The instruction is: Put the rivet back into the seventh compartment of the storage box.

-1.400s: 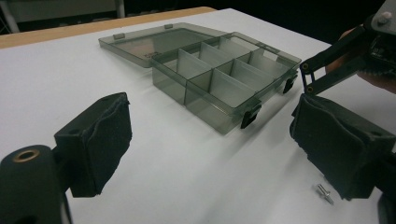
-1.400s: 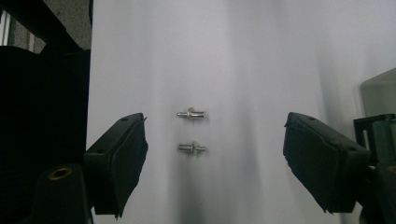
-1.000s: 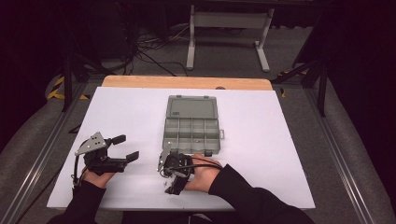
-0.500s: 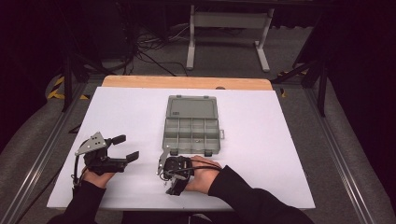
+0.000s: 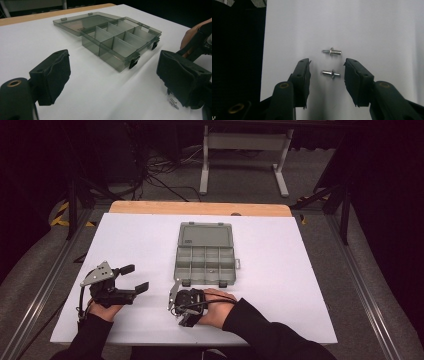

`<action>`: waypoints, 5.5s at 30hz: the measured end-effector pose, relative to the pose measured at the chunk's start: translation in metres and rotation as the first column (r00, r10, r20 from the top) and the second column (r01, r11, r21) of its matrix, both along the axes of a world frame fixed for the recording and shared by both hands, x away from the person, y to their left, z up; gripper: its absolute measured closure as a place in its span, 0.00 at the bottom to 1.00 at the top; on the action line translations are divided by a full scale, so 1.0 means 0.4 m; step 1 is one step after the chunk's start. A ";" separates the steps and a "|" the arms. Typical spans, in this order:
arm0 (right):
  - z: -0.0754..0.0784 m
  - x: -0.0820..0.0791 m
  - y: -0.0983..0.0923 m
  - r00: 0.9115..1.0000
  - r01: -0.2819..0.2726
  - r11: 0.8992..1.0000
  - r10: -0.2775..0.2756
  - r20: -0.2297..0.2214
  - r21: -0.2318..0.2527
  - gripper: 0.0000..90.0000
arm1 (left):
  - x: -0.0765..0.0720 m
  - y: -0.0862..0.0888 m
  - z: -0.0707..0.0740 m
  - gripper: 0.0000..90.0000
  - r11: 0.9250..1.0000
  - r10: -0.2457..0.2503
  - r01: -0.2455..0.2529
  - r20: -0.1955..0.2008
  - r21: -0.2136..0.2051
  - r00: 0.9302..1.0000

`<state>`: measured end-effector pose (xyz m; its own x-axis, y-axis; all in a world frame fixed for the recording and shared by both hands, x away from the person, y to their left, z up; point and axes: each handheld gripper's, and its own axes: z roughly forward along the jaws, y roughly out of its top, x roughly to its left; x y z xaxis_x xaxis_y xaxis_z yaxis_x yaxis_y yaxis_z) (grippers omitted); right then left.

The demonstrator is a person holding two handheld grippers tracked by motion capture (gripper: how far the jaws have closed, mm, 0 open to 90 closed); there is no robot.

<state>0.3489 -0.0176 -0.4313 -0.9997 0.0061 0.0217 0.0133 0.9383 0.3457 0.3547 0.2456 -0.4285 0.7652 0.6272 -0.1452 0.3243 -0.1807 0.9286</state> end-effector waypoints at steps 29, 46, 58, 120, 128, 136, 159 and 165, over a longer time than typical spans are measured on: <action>0.005 0.000 0.004 1.000 -0.015 0.999 0.015 0.013 -0.034 0.83 | 0.000 0.002 0.000 0.14 1.000 0.002 -0.002 0.001 0.002 1.000; 0.027 0.010 -0.009 1.000 0.007 1.000 -0.007 0.013 -0.001 0.83 | 0.000 0.001 0.000 0.14 1.000 0.001 -0.001 -0.001 0.000 1.000; 0.074 0.025 -0.030 0.999 0.031 0.999 -0.032 0.027 0.030 0.83 | 0.000 0.001 0.000 0.14 1.000 0.001 -0.001 -0.001 0.000 1.000; 0.163 0.268 -0.206 0.925 0.354 0.931 -0.363 0.111 0.091 0.83 | 0.001 0.001 -0.001 0.14 1.000 0.005 -0.005 -0.001 0.001 1.000; 0.135 0.280 -0.207 0.922 0.369 0.927 -0.374 0.101 0.068 0.83 | 0.001 0.002 -0.001 0.14 1.000 0.005 -0.005 -0.001 0.001 1.000; 0.110 0.287 -0.211 0.921 0.378 0.925 -0.380 0.090 0.042 0.83 | 0.001 0.002 -0.001 0.14 1.000 0.005 -0.005 -0.001 0.001 1.000; 0.066 0.288 -0.209 0.924 0.377 0.926 -0.376 0.063 -0.011 0.82 | 0.001 0.001 -0.001 0.14 1.000 0.006 -0.006 -0.002 0.002 1.000; 0.060 0.286 -0.209 0.926 0.375 0.927 -0.374 0.059 -0.020 0.82 | 0.001 0.001 -0.001 0.14 1.000 0.005 -0.005 -0.002 0.000 1.000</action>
